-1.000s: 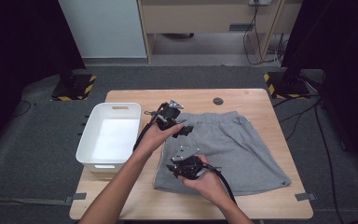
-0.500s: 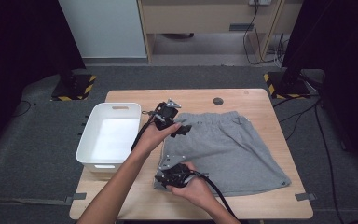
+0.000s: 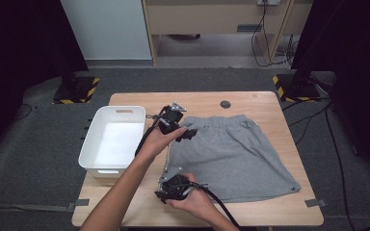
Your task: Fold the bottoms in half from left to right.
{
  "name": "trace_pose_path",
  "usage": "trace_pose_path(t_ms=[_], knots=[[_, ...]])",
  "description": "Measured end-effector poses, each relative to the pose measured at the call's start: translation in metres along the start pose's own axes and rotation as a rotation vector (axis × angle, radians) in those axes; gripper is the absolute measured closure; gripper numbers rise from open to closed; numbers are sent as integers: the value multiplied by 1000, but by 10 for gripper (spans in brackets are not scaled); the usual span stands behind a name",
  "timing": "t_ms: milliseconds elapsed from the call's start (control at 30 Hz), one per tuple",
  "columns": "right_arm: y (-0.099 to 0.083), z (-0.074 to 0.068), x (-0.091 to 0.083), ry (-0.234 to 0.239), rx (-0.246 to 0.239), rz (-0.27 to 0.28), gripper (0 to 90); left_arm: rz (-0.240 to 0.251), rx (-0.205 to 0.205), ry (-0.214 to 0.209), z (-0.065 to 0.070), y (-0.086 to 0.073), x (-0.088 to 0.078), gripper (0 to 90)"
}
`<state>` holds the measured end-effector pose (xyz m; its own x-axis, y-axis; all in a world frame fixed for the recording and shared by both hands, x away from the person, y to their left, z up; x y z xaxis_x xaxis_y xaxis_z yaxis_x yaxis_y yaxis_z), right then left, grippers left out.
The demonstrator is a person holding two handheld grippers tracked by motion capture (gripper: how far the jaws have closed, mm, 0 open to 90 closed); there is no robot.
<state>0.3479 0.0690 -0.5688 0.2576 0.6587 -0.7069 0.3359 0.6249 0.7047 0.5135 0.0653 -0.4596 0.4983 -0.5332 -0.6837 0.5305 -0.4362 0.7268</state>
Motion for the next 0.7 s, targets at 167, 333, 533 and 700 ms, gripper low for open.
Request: trace_pose_path(t_ms=[167,333,533,700], knots=[[-1,1,-1,-18,-23,-3,578,-3,0,7,-1,0,0,94],[-2,7,-4,-46,-21,-9,795,3,-16,20,-3,0,0,95],[-2,14,-18,-30,1,32,833,9,-35,25,-5,2,4,102],[-6,28,-47,-34,41,77,834,5,-52,24,-4,2,13,110]])
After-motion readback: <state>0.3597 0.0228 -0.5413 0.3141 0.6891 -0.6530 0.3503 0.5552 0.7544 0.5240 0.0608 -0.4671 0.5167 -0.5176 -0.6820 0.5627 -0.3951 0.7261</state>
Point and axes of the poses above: each handheld gripper's, and its own axes: x roughly forward along the jaws, y roughly out of its top, z roughly to its right, the point moved 6 cm from there along x, roughly forward along the jaws, and after that the axes turned 1 degree about y, right-handed, at the moved point
